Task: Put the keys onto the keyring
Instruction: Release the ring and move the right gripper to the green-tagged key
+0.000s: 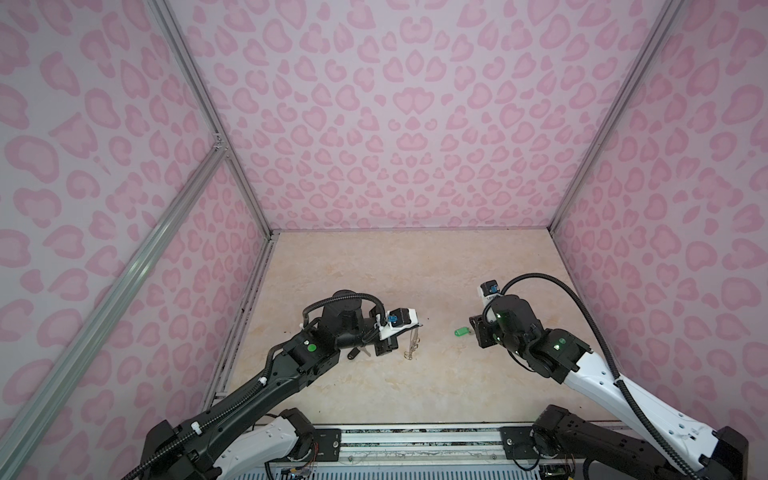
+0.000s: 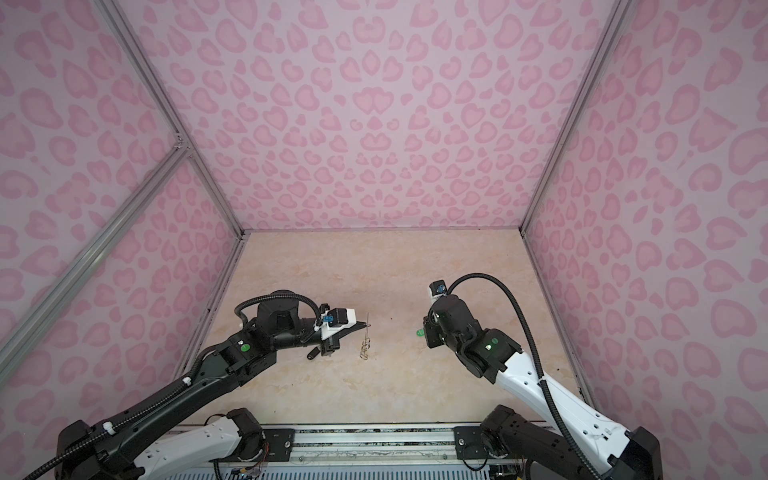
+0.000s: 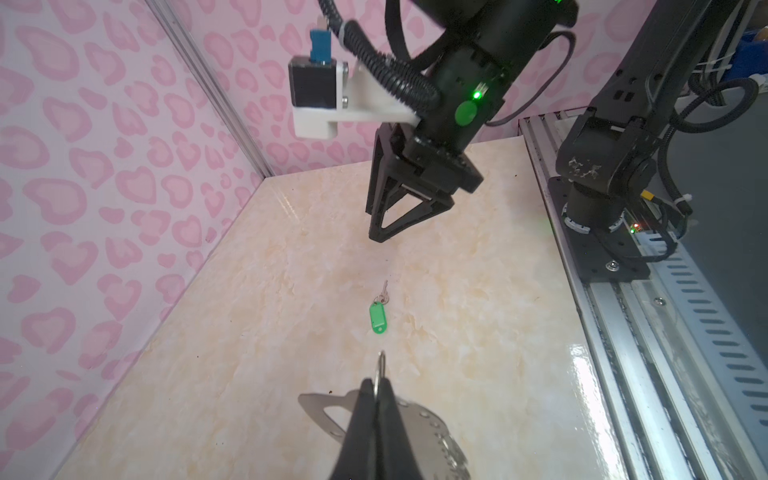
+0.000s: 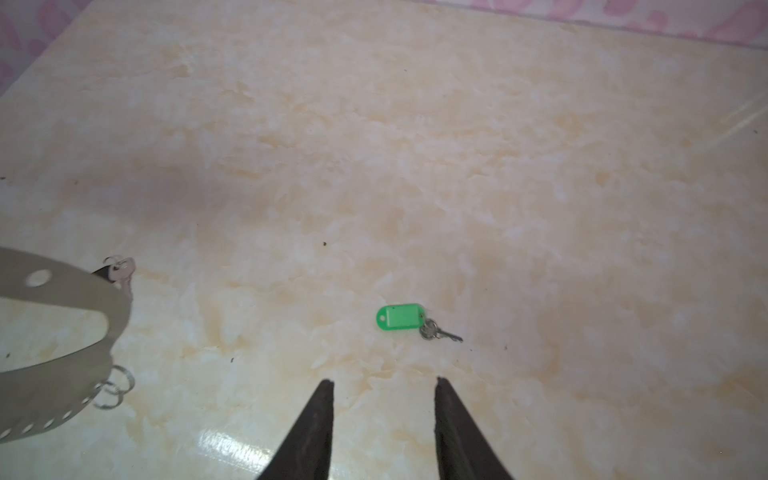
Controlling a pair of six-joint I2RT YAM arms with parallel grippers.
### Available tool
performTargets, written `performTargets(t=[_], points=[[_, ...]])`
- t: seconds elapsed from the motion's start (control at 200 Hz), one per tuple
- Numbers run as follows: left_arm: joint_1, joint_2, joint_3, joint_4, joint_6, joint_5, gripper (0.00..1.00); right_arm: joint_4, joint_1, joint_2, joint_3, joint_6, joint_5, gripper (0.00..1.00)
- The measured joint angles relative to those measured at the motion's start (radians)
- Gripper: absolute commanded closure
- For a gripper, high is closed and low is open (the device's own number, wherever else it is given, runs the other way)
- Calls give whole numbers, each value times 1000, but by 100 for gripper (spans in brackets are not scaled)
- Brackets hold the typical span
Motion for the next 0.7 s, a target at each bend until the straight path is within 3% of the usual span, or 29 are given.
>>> performTargets(t=[0.455, 0.7], points=[[19, -34, -50, 59, -17, 110, 97, 2, -35, 229, -2, 19, 5, 58], [23, -32, -48, 51, 2, 143, 97, -27, -35, 364, 84, -43, -37, 57]])
